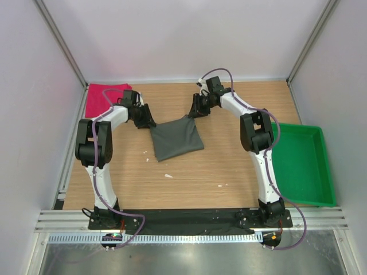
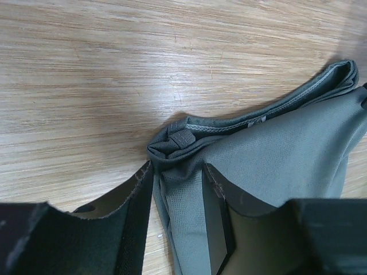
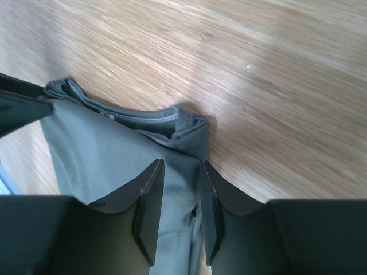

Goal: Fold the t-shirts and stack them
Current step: Fold the tshirt, then neatly place the folded tshirt to the corner

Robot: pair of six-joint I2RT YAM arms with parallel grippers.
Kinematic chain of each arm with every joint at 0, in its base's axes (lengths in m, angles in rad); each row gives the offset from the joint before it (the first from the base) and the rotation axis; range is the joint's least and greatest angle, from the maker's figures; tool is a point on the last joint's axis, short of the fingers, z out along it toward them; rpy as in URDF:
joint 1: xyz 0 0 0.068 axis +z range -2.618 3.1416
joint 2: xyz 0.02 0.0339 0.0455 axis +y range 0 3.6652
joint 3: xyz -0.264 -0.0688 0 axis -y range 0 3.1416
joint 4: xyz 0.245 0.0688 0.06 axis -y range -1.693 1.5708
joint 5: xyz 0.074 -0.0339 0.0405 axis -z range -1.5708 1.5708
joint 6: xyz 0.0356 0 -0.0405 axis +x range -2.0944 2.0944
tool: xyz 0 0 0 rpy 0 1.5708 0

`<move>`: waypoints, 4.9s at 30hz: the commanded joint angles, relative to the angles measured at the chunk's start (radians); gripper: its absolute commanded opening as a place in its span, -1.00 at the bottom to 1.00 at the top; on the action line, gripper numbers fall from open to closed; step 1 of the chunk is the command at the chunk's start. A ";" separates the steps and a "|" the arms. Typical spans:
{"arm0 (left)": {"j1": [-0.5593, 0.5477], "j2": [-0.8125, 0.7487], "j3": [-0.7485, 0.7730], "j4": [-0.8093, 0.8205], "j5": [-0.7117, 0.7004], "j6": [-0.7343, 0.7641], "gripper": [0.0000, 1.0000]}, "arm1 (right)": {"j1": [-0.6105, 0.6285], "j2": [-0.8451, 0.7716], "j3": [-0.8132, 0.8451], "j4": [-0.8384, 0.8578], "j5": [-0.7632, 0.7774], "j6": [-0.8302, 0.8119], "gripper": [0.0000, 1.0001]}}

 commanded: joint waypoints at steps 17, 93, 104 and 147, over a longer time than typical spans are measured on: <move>0.006 0.012 0.057 -0.017 -0.020 0.005 -1.00 | 0.040 -0.074 0.050 -0.052 0.127 -0.041 -0.84; -0.267 0.354 0.526 0.078 0.268 0.463 -0.75 | -0.006 -0.332 -0.574 0.158 -0.143 0.088 -0.36; -0.267 0.371 0.571 0.075 0.166 0.403 -1.00 | -0.005 -0.370 -0.619 0.155 -0.138 0.098 -0.98; 0.267 -0.772 -0.525 0.240 0.329 -0.395 0.99 | 0.722 -0.807 -0.898 0.322 0.977 -0.595 1.00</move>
